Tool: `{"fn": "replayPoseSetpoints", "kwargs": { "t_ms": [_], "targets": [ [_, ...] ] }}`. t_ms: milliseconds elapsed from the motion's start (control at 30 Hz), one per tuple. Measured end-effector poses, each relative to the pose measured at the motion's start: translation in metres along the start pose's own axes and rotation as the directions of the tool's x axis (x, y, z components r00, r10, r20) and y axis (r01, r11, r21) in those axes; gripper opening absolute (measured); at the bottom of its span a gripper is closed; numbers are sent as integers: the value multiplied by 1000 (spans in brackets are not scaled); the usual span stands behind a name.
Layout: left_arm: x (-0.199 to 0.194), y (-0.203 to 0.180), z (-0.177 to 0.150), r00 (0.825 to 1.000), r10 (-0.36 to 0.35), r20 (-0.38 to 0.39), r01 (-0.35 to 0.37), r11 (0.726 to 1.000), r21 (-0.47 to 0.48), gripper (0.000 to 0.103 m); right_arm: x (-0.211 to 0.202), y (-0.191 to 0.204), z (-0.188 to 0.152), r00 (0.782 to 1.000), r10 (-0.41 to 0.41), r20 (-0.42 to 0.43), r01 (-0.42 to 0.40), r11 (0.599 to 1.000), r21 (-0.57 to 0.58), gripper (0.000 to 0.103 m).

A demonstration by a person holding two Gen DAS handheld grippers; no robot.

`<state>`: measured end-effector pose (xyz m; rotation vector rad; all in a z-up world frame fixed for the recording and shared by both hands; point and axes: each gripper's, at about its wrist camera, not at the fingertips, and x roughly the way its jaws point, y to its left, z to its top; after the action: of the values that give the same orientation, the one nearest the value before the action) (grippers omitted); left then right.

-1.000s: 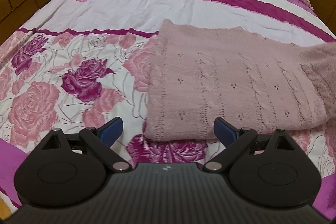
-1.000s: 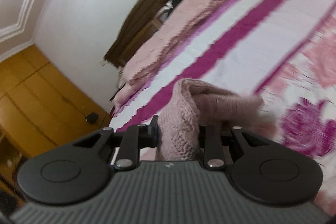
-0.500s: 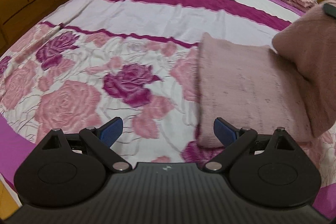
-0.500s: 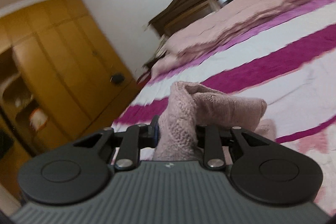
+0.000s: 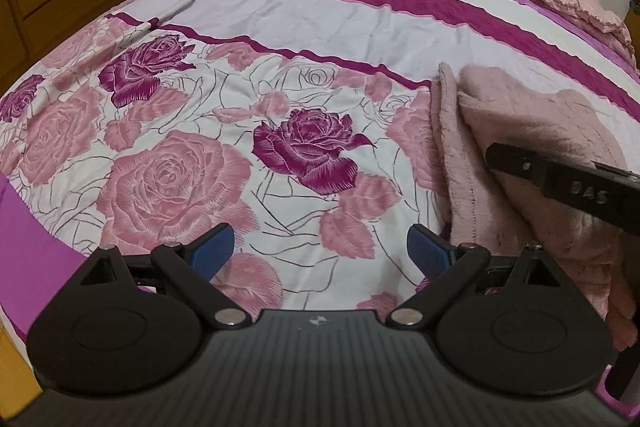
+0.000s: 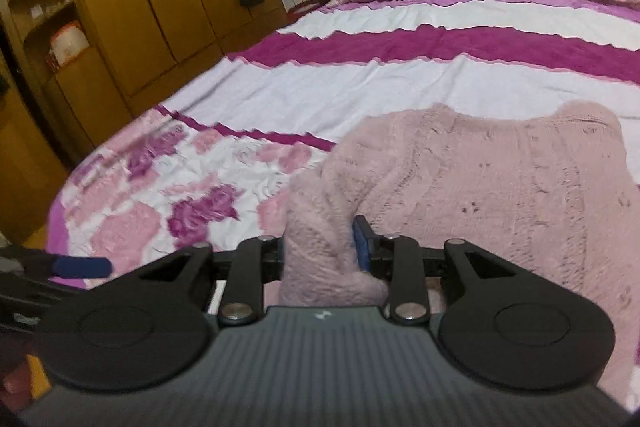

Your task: Fold small clothes

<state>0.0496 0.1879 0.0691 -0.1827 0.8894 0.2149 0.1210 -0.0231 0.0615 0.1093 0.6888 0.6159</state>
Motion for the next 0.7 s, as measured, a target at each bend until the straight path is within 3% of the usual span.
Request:
{"fn": "replayPoseSetpoints", "kwargs": {
  "t_ms": [167, 333, 533, 700],
  "targets": [
    [1, -3, 10, 1000, -19, 13, 19, 1000, 11, 97, -18, 1, 1, 996, 81, 22, -82, 996, 41, 54],
    [-6, -18, 26, 995, -90, 46, 89, 996, 31, 97, -48, -1, -3, 991, 108, 83, -115, 990, 78, 55],
    [-10, -49, 49, 969, -212, 124, 205, 976, 68, 97, -82, -39, -2, 990, -12, 144, -15, 983, 184, 55],
    [10, -79, 68, 947, -287, 143, 276, 957, 90, 95, -97, -72, -4, 975, -154, 163, 107, 958, 268, 55]
  ]
}}
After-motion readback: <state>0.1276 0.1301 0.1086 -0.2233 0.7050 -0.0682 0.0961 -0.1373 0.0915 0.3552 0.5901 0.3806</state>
